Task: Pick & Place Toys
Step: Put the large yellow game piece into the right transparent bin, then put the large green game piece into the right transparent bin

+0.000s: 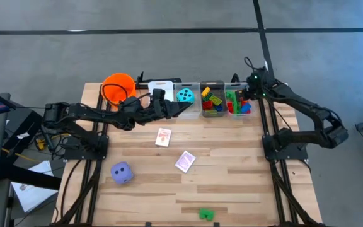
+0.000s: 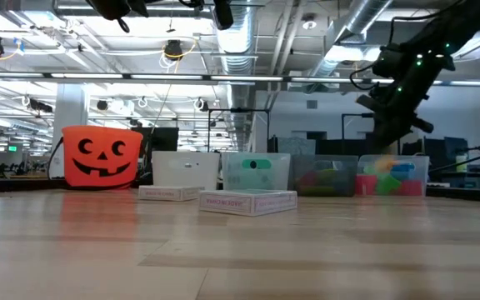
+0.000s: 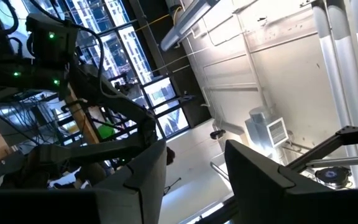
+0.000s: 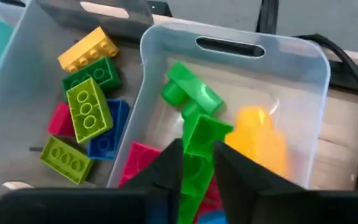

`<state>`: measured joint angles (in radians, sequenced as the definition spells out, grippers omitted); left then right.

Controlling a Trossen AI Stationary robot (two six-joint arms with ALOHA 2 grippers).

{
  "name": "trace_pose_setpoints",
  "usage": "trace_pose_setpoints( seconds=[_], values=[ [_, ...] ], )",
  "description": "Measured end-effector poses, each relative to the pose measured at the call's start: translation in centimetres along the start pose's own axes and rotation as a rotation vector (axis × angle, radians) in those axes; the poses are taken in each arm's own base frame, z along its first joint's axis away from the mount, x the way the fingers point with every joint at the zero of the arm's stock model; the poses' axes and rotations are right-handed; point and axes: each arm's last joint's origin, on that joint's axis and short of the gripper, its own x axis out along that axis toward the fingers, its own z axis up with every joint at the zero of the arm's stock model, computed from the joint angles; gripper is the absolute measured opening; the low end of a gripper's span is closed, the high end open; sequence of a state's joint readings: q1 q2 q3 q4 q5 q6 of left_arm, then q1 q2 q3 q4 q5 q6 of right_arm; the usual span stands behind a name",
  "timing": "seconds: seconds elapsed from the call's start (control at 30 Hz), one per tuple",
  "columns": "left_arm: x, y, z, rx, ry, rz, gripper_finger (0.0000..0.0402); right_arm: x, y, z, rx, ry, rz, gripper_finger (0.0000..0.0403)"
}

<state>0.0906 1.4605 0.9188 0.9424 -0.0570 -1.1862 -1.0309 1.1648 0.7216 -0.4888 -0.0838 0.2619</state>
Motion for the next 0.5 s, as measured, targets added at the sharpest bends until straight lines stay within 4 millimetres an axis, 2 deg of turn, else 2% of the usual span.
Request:
trace_pose_setpoints(
  seconds=[0.13,0.27,0.37,0.5],
  values=[
    [0.0,0.0,0.0,0.002,-0.001,0.001,0.0155,-0.2,0.1,-0.1,-0.002,0.007,0.024,0.0134],
    [0.0,0.0,0.0,0.003,-0.003,0.002,0.0154,-1.2,0.5,-0.3,-0.018,-0.012,0.041,0.0182],
    [0.0,0.0,-0.1,0.009,0.028,-0.011,0.0154,-2.5,1.5,-0.6,-0.055,-0.046,0.101,0.0202],
    [0.0,-0.2,-0.5,0.1,0.126,-0.059,0.0154,-5.0,3.6,-1.6,-0.151,-0.095,0.283,0.0208]
  ],
)
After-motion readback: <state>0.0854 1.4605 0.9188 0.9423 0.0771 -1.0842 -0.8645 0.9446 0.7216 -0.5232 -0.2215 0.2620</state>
